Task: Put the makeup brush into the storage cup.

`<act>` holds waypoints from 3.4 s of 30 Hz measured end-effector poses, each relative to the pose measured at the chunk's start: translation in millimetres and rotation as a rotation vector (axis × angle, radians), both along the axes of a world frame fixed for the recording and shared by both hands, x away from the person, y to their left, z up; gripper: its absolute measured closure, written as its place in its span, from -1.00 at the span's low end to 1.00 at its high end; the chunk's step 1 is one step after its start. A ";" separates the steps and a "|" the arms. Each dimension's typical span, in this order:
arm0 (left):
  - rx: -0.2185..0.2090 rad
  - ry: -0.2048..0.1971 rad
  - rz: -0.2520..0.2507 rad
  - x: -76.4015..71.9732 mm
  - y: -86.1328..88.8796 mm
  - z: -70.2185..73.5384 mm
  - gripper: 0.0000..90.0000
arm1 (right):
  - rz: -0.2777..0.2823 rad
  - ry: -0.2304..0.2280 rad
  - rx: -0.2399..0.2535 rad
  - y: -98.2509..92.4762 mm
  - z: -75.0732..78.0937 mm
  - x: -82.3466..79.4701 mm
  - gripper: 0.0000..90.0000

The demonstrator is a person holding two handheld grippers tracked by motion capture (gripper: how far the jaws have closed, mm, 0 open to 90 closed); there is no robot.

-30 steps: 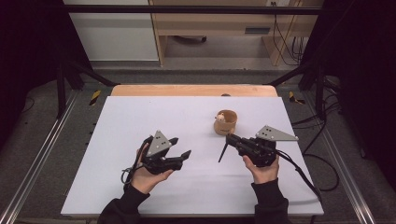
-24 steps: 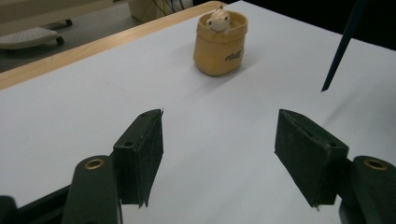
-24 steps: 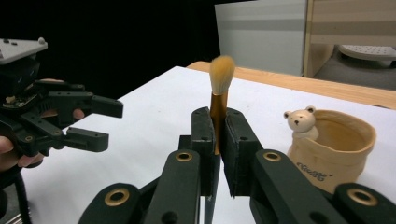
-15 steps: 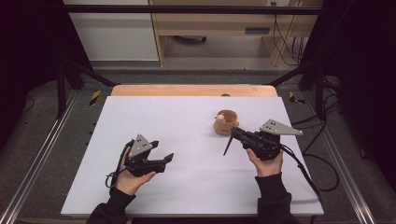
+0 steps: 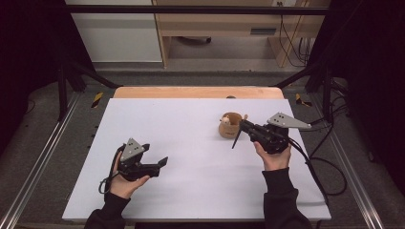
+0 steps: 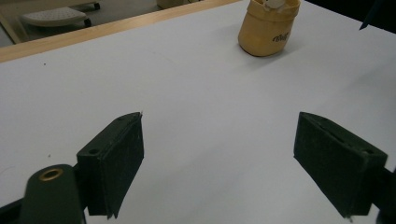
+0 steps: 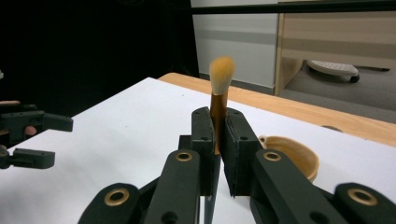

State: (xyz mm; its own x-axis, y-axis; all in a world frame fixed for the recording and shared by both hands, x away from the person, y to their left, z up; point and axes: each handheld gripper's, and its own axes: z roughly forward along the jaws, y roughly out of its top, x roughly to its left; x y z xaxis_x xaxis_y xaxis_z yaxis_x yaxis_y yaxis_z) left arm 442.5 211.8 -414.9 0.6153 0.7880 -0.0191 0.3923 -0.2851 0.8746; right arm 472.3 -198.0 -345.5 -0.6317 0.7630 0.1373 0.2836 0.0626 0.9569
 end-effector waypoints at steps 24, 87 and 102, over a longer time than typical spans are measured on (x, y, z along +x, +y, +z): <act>0.020 0.023 0.028 3.8 6.0 -4.1 -0.80 | -0.068 -0.032 -0.024 -1.2 27.2 30.2 0.87; 0.040 0.017 0.002 4.6 8.0 -3.9 -0.80 | -0.208 0.047 -0.099 9.7 -11.8 106.9 0.87; 0.045 0.015 0.003 4.7 7.8 -4.2 -0.80 | -0.214 0.098 -0.115 13.7 -33.4 112.1 0.86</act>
